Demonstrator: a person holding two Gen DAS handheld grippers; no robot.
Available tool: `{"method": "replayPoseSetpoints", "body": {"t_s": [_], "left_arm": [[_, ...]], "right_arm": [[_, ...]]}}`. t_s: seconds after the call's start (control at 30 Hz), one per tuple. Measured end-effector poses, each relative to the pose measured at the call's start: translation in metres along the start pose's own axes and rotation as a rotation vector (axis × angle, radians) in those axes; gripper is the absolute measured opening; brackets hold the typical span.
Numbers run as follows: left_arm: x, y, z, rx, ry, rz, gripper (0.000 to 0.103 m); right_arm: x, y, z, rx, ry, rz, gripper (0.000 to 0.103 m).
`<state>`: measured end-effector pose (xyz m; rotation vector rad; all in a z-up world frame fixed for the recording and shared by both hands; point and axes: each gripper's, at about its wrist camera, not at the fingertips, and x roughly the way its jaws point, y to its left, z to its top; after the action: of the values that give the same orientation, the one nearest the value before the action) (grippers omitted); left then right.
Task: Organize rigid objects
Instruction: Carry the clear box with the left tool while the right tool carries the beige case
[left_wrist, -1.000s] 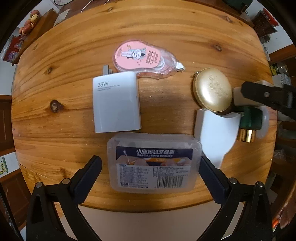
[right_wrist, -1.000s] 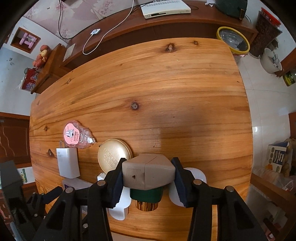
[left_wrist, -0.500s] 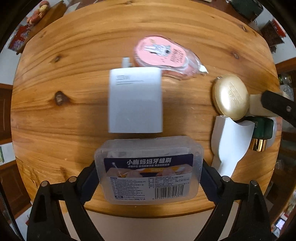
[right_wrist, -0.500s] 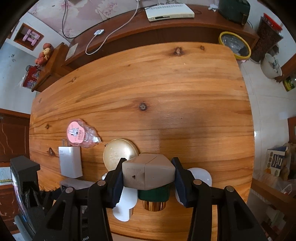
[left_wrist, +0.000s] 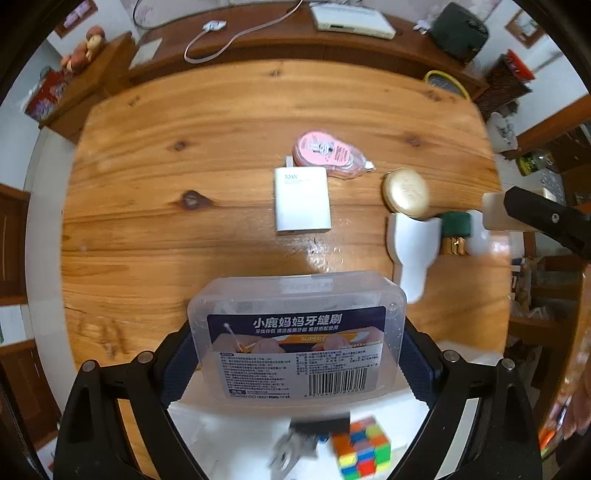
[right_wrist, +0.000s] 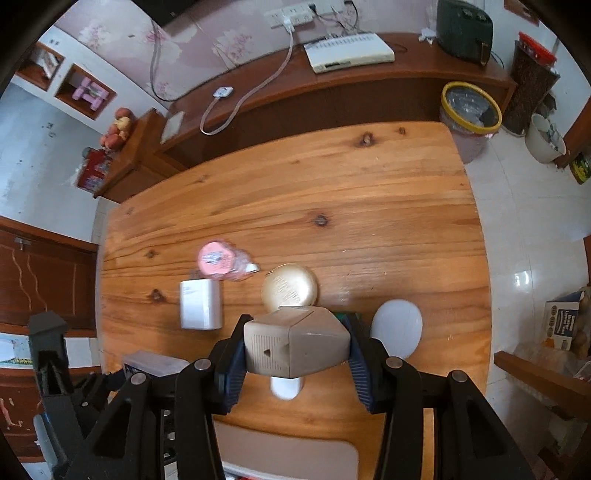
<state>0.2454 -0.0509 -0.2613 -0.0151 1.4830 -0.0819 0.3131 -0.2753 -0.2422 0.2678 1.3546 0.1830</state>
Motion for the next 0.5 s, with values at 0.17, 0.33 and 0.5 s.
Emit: {"method": "replayPoseSetpoints", "body": {"t_s": [0.17,0.33,0.5], "left_arm": [[-0.040,-0.006,-0.023,0.038,-0.049,-0.023,0.094],[-0.058,-0.006,-0.048,0.079,-0.089,-0.038,0.094],[-0.066,0.002,-0.083,0.130,-0.102,-0.043,0.094]], "right_arm": [[-0.041,0.016,-0.027,-0.028,-0.058,0.043,0.049],[-0.072,0.037,-0.068,-0.073,-0.091,0.059,0.049],[-0.087,0.047,-0.111,-0.099,-0.096,0.049,0.049]]}}
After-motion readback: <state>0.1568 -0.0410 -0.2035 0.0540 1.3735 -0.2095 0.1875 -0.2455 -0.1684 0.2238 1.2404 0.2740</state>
